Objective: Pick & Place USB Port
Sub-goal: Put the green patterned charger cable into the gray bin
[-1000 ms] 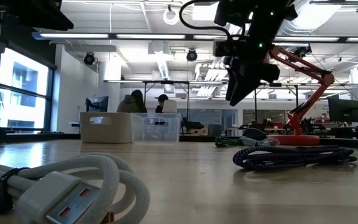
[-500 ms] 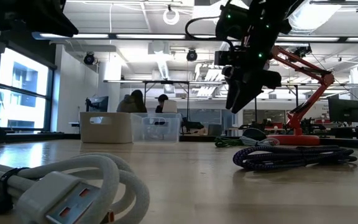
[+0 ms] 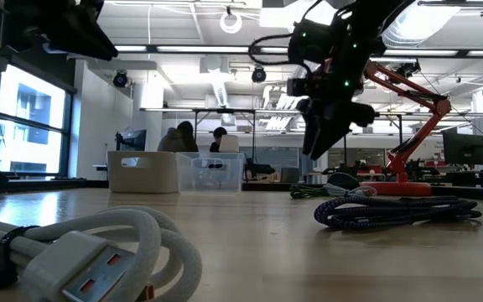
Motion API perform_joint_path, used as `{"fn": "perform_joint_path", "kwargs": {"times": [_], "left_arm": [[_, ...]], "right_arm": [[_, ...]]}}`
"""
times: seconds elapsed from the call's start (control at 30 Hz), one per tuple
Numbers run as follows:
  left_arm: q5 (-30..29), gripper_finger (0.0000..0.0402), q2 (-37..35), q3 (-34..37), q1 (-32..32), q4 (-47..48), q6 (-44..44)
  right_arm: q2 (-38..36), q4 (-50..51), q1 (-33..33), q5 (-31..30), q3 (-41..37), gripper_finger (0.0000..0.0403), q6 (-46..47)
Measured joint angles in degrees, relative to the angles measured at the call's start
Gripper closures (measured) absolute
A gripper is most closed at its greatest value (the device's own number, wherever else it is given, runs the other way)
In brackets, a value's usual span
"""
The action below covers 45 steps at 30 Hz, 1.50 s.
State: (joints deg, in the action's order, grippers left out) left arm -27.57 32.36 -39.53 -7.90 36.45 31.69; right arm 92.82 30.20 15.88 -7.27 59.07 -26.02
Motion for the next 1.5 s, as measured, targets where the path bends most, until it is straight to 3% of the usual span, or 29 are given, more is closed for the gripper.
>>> {"fn": "perform_joint_path", "kwargs": {"times": [0.53, 1.17, 1.33, 1.5], "left_arm": [[-0.07, 0.0318, 0.15, -0.01, -0.02, -0.72, 1.08], [-0.08, 0.0318, 0.15, 0.0, -0.02, -0.72, 1.08], [-0.04, 0.0318, 0.15, 0.0, -0.02, -0.72, 1.06], [-0.02, 0.0318, 0.15, -0.02, -0.01, -0.72, 0.88]], "right_arm": [[8.44, -3.81, 1.72, 1.27, 0.0, 0.0213, -0.09], [10.05, -7.23, 3.67, 4.08, 0.02, 0.0216, 0.44], [10.05, -6.93, 3.67, 4.13, 0.02, 0.0244, 2.17], [10.98, -7.01, 3.74, 3.24, 0.13, 0.0303, 5.35]]}}
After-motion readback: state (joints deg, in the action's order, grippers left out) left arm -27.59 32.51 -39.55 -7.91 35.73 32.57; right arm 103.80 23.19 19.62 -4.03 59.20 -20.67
